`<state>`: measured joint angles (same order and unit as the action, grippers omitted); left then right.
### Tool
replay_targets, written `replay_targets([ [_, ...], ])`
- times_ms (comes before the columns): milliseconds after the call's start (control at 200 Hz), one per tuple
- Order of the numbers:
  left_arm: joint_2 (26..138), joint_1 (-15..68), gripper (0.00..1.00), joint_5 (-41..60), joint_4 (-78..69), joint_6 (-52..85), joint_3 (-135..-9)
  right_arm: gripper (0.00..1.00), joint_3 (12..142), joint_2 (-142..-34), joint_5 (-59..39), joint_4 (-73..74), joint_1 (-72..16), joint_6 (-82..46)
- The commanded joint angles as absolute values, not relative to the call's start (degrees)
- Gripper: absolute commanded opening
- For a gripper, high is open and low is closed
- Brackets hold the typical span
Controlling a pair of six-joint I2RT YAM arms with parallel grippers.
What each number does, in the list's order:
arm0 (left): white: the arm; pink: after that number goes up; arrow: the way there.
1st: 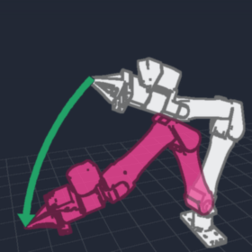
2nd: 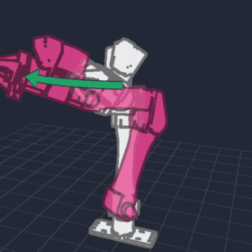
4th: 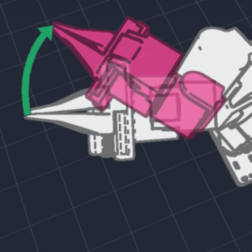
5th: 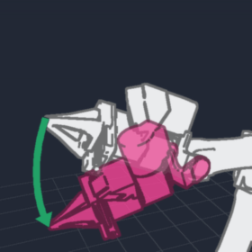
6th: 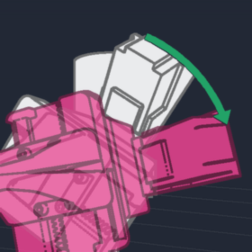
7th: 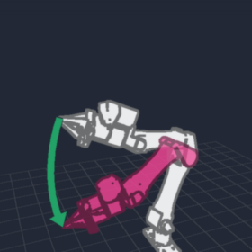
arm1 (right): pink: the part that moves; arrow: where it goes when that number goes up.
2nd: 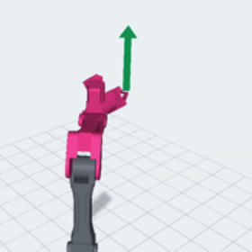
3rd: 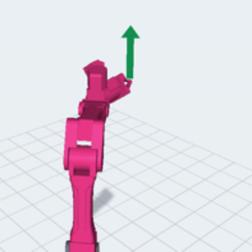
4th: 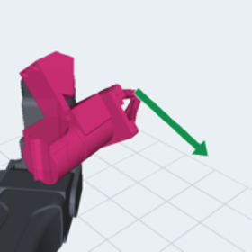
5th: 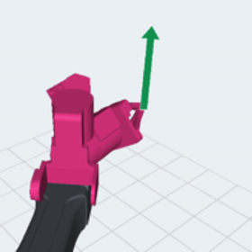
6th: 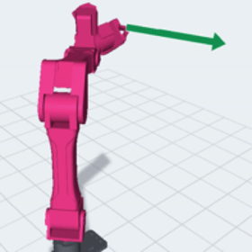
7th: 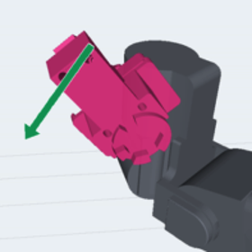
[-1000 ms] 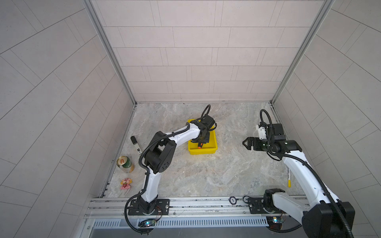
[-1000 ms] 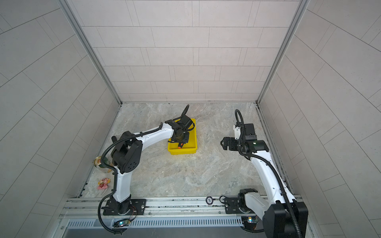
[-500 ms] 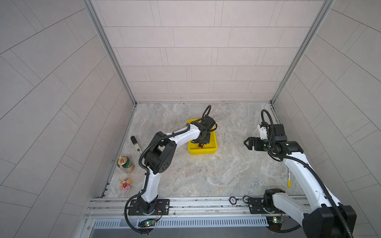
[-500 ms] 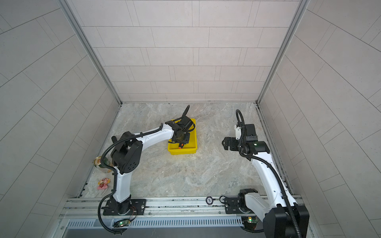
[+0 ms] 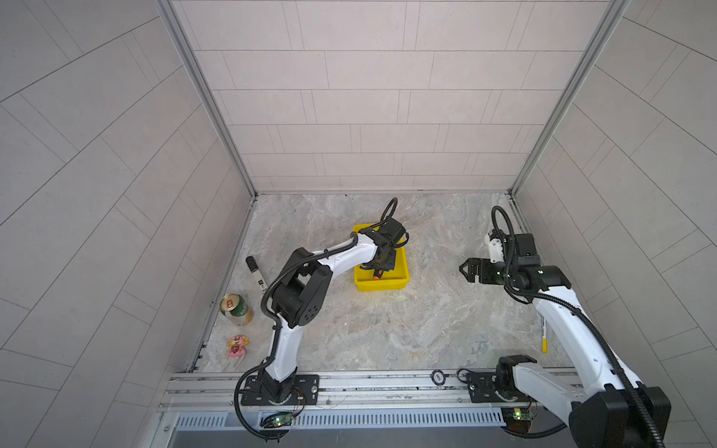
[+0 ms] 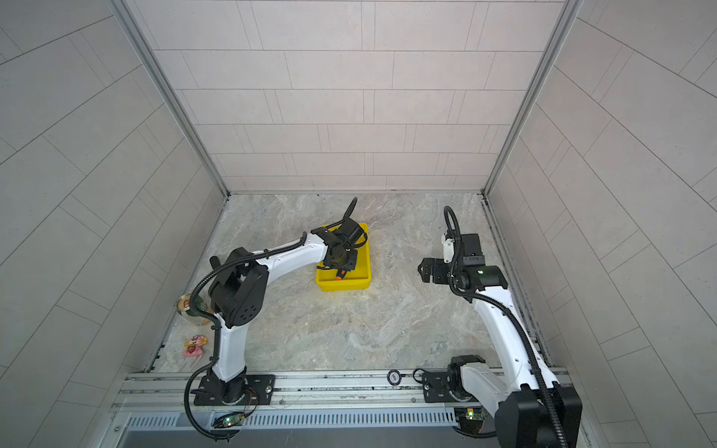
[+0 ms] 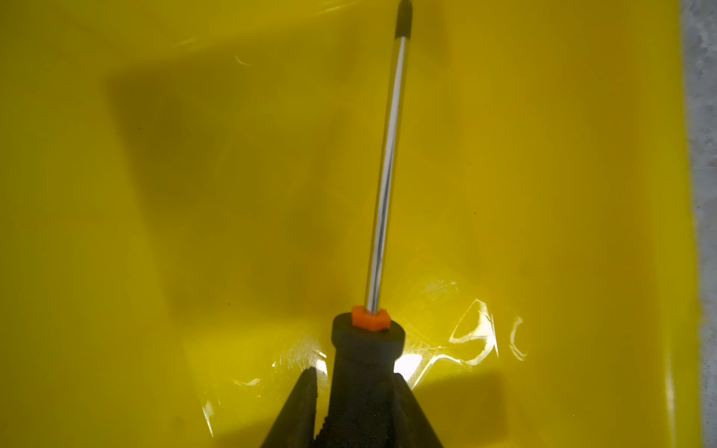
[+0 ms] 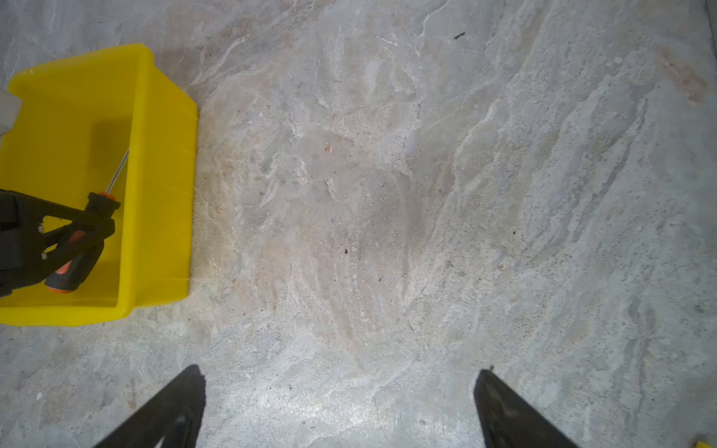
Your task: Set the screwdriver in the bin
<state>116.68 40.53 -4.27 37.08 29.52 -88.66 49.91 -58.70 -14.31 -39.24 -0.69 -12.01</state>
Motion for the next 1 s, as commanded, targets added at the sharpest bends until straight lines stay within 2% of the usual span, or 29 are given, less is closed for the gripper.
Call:
replay_targets([
  [0, 116.23, 40.76, 0.35, -5.76, 36.99, 29.96, -88.15, 1.00, 49.51, -58.27, -14.01, -39.77, -0.55, -11.16],
  [210, 115.65, 40.78, 0.44, -5.72, 37.00, 29.95, -88.59, 1.00, 49.49, -57.96, -13.96, -39.74, -0.59, -11.16],
  [485, 112.79, 40.58, 0.70, -7.88, 39.35, 28.76, -90.77, 1.00, 49.37, -57.39, -13.95, -39.67, -0.20, -11.25],
  [761, 106.95, 40.57, 0.85, -8.72, 41.35, 27.52, -93.38, 1.00, 48.99, -57.39, -14.31, -39.36, -0.08, -11.47],
  [831, 104.41, 40.56, 0.95, -9.07, 41.81, 27.08, -93.43, 1.00, 49.02, -57.50, -14.63, -39.37, -0.02, -11.43],
  [991, 96.84, 40.60, 1.00, -13.41, 42.79, 25.67, -92.22, 1.00, 48.97, -57.52, -15.02, -39.29, 0.00, -11.45],
])
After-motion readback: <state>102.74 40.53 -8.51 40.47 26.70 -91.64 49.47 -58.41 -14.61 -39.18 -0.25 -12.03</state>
